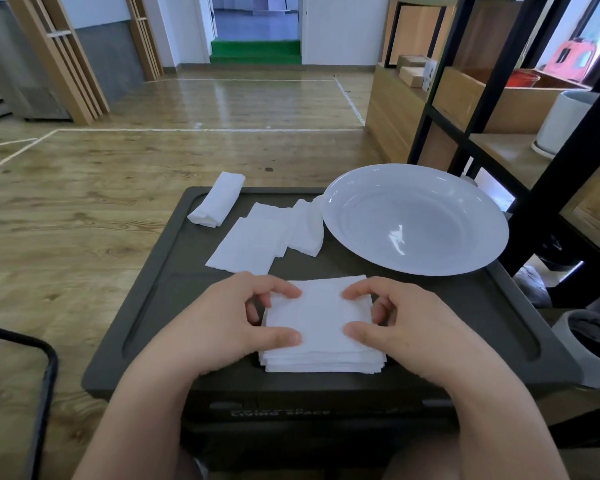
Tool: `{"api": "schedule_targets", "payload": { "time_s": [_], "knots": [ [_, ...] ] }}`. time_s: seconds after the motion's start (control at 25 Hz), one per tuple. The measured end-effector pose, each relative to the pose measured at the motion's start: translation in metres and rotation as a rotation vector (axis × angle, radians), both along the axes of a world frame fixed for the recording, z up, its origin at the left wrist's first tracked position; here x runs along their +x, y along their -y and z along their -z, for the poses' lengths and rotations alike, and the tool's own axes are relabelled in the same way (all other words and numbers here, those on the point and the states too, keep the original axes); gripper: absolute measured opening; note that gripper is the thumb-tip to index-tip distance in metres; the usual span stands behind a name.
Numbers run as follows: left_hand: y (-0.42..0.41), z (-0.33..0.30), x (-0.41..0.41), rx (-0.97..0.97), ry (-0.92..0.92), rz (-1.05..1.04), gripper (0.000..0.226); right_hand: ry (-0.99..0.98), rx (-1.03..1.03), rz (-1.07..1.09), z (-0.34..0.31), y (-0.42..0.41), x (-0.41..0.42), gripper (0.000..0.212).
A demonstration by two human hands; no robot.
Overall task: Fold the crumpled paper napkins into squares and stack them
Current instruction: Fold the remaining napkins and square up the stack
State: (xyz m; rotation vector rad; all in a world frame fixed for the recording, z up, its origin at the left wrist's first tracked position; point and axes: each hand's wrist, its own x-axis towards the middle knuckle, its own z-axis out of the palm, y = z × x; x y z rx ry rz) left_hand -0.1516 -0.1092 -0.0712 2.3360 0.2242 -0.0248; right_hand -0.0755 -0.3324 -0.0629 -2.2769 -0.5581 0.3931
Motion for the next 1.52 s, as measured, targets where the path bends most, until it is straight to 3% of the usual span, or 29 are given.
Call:
{"api": "schedule_targets", "payload": {
  "time_s": [0.2,0.32,0.44,0.52,0.68,0.76,0.92,1.08,1.12,1.2,1.28,1.36,1.52],
  "knots": [
    [-0.008,0.003,0.001,-0.108,0.012,0.020,0.039,-0.049,0.033,-0.028,0.003,0.001,0.004,0.026],
    [-0.019,0.008,0.011,0.087,0.221,-0.328,0.024,0.010,0.059,-0.022,0.000,0.004,0.002,0.024],
    [-0.020,0.019,0.017,0.423,0.133,-0.418,0.046,0.098,0.126,0.022,-0.004,0.005,-0.001,0.020],
    [-0.019,0.024,0.020,0.459,0.109,-0.446,0.040,0.146,0.177,0.059,-0.009,0.007,-0.001,0.016],
    [-0.016,0.020,0.021,0.436,0.209,-0.491,0.007,0.197,0.240,0.101,-0.015,0.011,-0.004,0.009],
    [-0.015,0.015,0.017,0.459,0.265,-0.505,0.005,0.210,0.271,0.122,-0.018,0.011,-0.006,0.007],
    [-0.007,-0.013,0.000,0.449,0.596,-0.450,0.003,0.196,0.385,0.167,-0.024,0.006,-0.009,0.011],
    [0.012,-0.040,-0.015,0.468,0.887,-0.230,0.007,-0.032,0.604,0.164,-0.028,0.001,-0.011,0.051],
    [0.014,-0.042,-0.017,0.466,0.893,-0.160,0.008,-0.127,0.672,0.166,-0.028,0.001,-0.011,0.057],
    [0.016,-0.044,-0.020,0.461,0.814,-0.042,0.008,-0.230,0.724,0.131,-0.028,0.004,-0.011,0.043],
    [0.016,-0.043,-0.018,0.458,0.688,0.025,0.004,-0.194,0.666,0.069,-0.026,0.004,-0.010,0.027],
    [0.015,-0.040,-0.017,0.469,0.612,0.047,0.009,-0.122,0.585,0.087,-0.020,0.001,-0.009,0.030],
    [0.014,-0.040,-0.018,0.426,0.690,0.000,0.030,-0.143,0.562,0.117,-0.014,-0.005,-0.009,0.030]
  ]
}}
